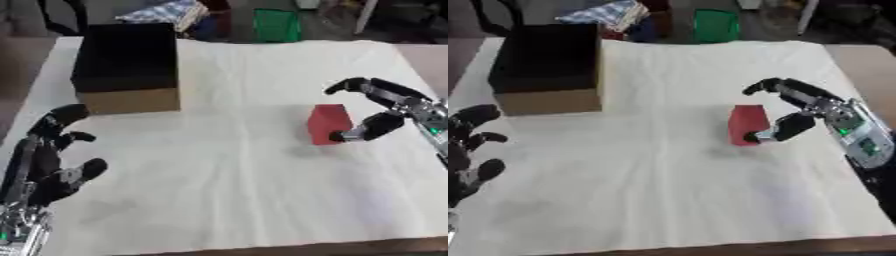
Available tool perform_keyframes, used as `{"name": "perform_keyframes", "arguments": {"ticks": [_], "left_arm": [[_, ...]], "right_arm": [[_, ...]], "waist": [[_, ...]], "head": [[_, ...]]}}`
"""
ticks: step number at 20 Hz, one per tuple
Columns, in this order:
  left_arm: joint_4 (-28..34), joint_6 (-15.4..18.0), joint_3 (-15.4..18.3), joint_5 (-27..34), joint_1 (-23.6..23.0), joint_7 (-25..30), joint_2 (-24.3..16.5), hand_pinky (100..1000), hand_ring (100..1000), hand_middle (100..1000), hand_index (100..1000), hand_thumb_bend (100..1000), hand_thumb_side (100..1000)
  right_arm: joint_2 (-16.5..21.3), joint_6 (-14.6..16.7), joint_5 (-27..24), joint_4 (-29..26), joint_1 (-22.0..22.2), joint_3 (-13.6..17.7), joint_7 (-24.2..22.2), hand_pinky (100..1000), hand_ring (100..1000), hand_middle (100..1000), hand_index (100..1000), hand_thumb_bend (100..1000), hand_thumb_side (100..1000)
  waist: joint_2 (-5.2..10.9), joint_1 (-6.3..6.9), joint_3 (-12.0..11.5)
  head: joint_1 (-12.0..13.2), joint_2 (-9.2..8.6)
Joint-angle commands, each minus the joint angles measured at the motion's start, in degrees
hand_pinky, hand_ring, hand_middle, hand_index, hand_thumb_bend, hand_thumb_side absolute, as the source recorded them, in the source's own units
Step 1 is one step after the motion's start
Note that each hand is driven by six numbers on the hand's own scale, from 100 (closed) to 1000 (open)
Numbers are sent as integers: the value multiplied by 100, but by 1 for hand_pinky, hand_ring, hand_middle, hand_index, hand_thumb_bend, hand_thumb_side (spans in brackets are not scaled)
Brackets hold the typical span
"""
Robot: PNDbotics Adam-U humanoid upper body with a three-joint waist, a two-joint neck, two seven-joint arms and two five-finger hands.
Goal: Pick up objects on the table and place them in the box.
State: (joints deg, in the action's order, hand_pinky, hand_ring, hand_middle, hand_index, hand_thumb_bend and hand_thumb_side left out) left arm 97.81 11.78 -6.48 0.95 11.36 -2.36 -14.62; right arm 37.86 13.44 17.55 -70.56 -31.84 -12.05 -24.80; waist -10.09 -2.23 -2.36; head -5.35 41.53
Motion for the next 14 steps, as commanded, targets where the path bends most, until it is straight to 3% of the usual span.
{"name": "perform_keyframes", "arguments": {"ticks": [1, 9, 14], "left_arm": [[95, 6, 0, 24, 57, 16, -74, 601, 834, 757, 736, 1000, 452], [89, 9, 1, 25, 52, 21, -73, 600, 834, 757, 736, 1000, 450], [86, 11, 0, 26, 51, 24, -70, 601, 834, 757, 736, 1000, 448]], "right_arm": [[87, 32, 84, 44, -114, 39, 29, 1000, 958, 811, 844, 588, 346], [31, 41, 300, 230, -102, 40, 74, 1000, 942, 790, 818, 558, 370], [12, 7, 404, 327, -99, 70, 145, 1000, 929, 759, 783, 508, 335]], "waist": [[68, 1, 0], [69, -7, 1], [69, -8, -3]], "head": [[-18, 41], [-13, 47], [-12, 47]]}}
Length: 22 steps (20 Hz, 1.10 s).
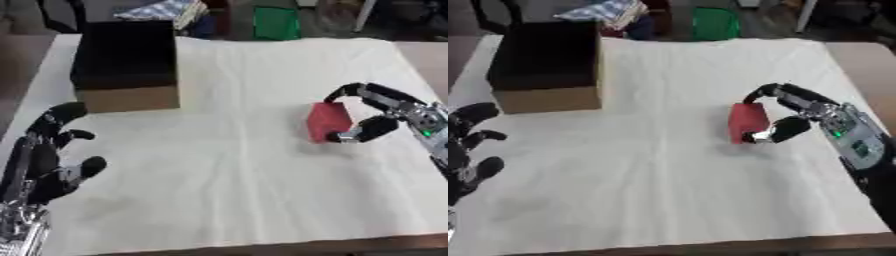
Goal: Pick up objects on the table and place them in the box.
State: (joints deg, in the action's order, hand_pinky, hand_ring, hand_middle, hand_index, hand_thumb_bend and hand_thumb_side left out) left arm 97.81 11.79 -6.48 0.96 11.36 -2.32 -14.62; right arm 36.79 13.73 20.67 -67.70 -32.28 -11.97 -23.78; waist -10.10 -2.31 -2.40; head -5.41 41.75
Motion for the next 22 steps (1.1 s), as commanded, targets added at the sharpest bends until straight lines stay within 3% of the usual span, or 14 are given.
{"name": "perform_keyframes", "arguments": {"ticks": [1, 12, 22], "left_arm": [[86, 10, 0, 25, 51, 22, -70, 601, 834, 757, 736, 1000, 448], [74, 14, -1, 26, 46, 26, -66, 601, 835, 757, 736, 1000, 442], [82, 18, -1, 34, 46, 31, -73, 601, 834, 757, 736, 1000, 440]], "right_arm": [[117, -28, 105, 52, -54, 65, 57, 1000, 928, 757, 781, 506, 333], [125, -67, 145, 38, -94, 97, 240, 1000, 893, 632, 665, 422, 218], [188, -69, 6, -231, -339, 63, 244, 1000, 887, 623, 658, 415, 171]], "waist": [[70, -2, 2], [85, -29, -12], [120, -41, -28]], "head": [[-6, 24], [-8, 30], [-13, 17]]}}
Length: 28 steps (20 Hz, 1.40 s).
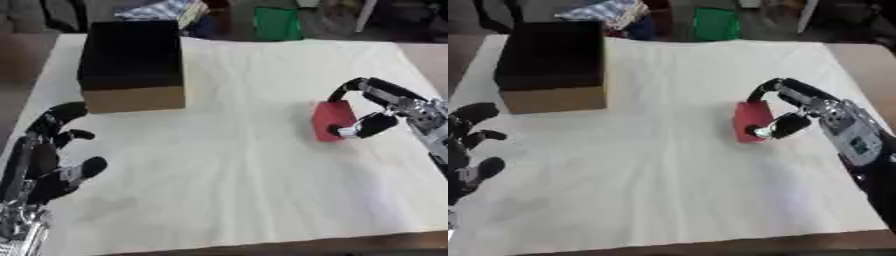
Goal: Pick up objects on the table and place them in the box.
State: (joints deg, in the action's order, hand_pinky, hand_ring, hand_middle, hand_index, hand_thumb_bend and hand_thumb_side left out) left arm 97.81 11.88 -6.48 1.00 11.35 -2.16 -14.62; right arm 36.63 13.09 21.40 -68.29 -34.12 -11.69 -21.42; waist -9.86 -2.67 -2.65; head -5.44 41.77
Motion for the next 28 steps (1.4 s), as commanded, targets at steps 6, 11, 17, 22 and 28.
{"name": "perform_keyframes", "arguments": {"ticks": [6, 11, 17, 22, 28], "left_arm": [[86, 9, -11, 29, 46, 28, -83, 601, 834, 756, 736, 1000, 440], [90, 8, -37, 34, 58, 53, -87, 601, 833, 756, 736, 1000, 439], [102, 6, -135, 58, 145, 148, -85, 601, 833, 755, 736, 1000, 438], [97, -4, -258, 101, 257, 265, -59, 601, 832, 754, 735, 1000, 435], [92, -15, -479, 181, 453, 489, 1, 601, 832, 754, 734, 1000, 436]], "right_arm": [[229, -15, -129, -324, -507, -13, -60, 1000, 884, 624, 660, 436, 134], [189, -70, -112, -378, -945, -23, -67, 1000, 880, 625, 661, 440, 101], [16, -140, -46, -164, -1514, 45, 37, 1000, 874, 624, 660, 428, 100], [-202, -126, 78, 100, -1917, 95, 141, 1000, 871, 626, 662, 424, 100], [-568, -102, 388, 575, -2355, 196, 503, 1000, 860, 621, 658, 419, 100]], "waist": [[119, -21, -65], [147, -49, -199], [175, -108, -500], [186, -175, -810], [155, -247, -1221]], "head": [[-18, 5], [-51, -13], [-146, -99], [-270, -175], [-469, -251]]}}
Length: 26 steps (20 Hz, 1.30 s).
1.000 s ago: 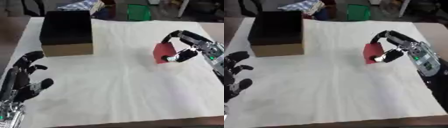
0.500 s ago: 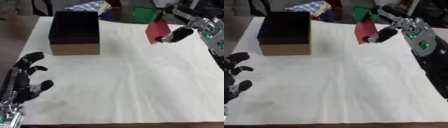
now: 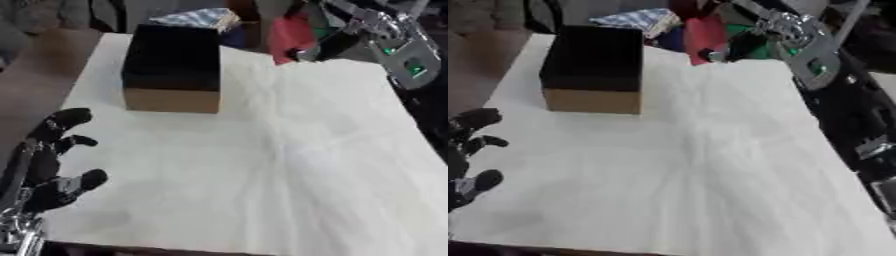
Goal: Pick up objects on the table and place them in the box.
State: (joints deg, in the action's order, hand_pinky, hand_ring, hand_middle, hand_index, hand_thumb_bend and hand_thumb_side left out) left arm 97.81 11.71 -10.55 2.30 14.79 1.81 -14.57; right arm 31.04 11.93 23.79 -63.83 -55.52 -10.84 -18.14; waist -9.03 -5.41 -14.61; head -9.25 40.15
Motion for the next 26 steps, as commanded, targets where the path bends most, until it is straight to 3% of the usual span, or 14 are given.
{"name": "perform_keyframes", "arguments": {"ticks": [1, 10, 15, 26], "left_arm": [[91, 1, -104, 62, 139, 127, 3, 601, 832, 754, 734, 1000, 437], [98, -12, -313, 139, 381, 372, 69, 600, 832, 754, 734, 1000, 439], [103, -8, -354, 170, 446, 432, 92, 599, 833, 754, 734, 1000, 437], [126, -10, -379, 207, 491, 478, 126, 599, 833, 753, 734, 1000, 443]], "right_arm": [[-66, 23, 202, 206, -277, 134, 269, 1000, 858, 620, 657, 419, 100], [-614, -103, 642, 1045, -646, 392, 1632, 994, 860, 620, 658, 415, 100], [-884, -51, 1070, 1449, -768, 398, 2300, 990, 855, 624, 662, 409, 100], [-1413, 97, 1763, 1852, -785, 311, 2402, 999, 879, 710, 753, 474, 100]], "waist": [[60, 16, -80], [-102, -69, -498], [-156, -101, -650], [-170, -58, -768]], "head": [[-133, -101], [-657, -260], [-819, -264], [-803, -302]]}}
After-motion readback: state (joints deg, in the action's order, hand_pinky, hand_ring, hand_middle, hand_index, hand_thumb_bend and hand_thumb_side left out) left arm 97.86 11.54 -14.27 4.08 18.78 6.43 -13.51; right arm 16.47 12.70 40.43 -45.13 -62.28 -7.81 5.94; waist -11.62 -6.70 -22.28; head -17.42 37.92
